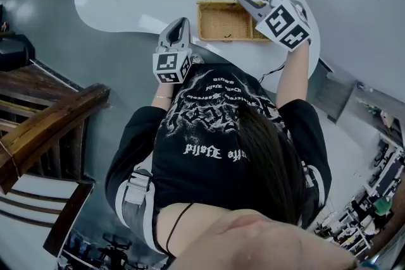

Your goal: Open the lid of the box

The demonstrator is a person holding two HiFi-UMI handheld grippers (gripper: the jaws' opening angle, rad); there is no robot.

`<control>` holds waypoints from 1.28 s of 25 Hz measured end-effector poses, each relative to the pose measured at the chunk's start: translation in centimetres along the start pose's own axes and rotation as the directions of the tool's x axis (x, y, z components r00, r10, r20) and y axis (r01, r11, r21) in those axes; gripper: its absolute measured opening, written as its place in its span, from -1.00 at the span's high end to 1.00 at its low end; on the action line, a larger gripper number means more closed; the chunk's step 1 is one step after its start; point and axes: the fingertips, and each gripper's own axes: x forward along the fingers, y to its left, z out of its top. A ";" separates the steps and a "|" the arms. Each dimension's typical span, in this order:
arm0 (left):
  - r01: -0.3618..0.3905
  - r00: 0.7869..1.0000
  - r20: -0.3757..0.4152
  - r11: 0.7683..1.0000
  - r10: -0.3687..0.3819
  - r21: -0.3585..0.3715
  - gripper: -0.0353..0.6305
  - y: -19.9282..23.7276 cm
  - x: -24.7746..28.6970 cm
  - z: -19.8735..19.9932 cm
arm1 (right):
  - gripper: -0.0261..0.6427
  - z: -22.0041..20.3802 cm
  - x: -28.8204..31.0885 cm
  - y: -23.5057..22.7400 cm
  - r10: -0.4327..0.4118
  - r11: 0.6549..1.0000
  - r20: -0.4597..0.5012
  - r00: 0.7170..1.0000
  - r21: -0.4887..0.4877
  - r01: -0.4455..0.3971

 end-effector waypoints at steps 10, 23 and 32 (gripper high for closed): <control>-0.008 1.000 0.001 1.000 0.008 -0.004 0.81 0.0 -0.2 0.0 | 0.82 0.1 0.3 -2.0 -0.015 1.000 -0.005 1.000 -0.024 0.015; -0.026 1.000 -0.004 1.000 0.026 -0.010 0.81 0.6 -0.5 -0.1 | 0.82 -0.2 1.6 -4.2 -0.037 0.997 -0.041 0.998 -0.070 0.034; -0.037 0.999 0.019 0.999 0.037 -0.008 0.81 1.1 -0.6 1.3 | 0.82 -0.9 3.1 -6.0 -0.071 0.995 -0.058 0.996 -0.079 0.067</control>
